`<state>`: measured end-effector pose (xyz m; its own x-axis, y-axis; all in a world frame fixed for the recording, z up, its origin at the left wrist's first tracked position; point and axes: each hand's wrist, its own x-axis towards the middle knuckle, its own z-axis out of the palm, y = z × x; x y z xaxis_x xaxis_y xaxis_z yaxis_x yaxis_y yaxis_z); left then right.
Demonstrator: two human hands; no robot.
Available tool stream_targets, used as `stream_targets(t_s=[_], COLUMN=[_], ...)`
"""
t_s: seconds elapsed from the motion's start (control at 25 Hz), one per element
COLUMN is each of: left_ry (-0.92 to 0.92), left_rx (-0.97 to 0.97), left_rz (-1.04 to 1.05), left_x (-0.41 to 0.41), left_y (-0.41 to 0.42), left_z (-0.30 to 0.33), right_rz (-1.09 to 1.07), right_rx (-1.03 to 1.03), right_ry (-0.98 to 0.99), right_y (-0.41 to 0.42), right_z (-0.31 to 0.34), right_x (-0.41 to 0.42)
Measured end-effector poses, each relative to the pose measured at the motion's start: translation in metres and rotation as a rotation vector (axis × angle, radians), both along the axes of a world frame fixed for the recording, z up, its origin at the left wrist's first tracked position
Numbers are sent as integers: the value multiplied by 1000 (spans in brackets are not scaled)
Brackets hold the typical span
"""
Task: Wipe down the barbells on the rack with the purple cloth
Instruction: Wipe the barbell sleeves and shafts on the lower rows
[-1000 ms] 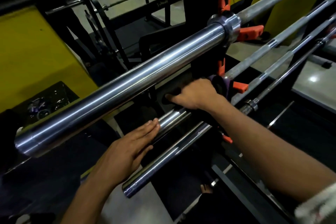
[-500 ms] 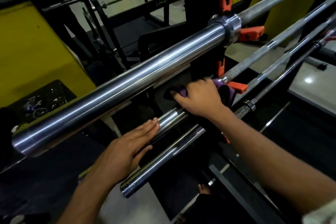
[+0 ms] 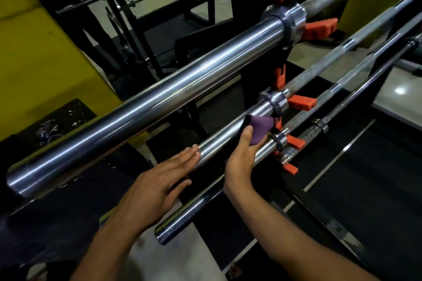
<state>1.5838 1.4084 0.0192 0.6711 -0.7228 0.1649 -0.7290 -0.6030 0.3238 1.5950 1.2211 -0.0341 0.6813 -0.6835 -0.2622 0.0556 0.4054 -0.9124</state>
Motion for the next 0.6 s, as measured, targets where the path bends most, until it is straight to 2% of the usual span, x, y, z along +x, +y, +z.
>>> stream_targets(t_s=[0.08,0.16,0.32,0.48,0.6], left_ry=[4,20,19,17,24], left_rx=[-7,-9,-14,-17,-11], left_rz=[1,6,6,-2,5], left_x=[0,0,-1,1,1], left_y=[0,1,0,0,1], left_z=[0,-1,-2,-1,0], right_rz=[-37,7,110,280,173], right_rx=[204,420,729,669,675], right_ry=[-41,-75,-135,-29,-12], right_y=[-18,-32,-45,-5,-22], right_z=[1,-4,0,15,21], right_x=[14,27,22,-17,0])
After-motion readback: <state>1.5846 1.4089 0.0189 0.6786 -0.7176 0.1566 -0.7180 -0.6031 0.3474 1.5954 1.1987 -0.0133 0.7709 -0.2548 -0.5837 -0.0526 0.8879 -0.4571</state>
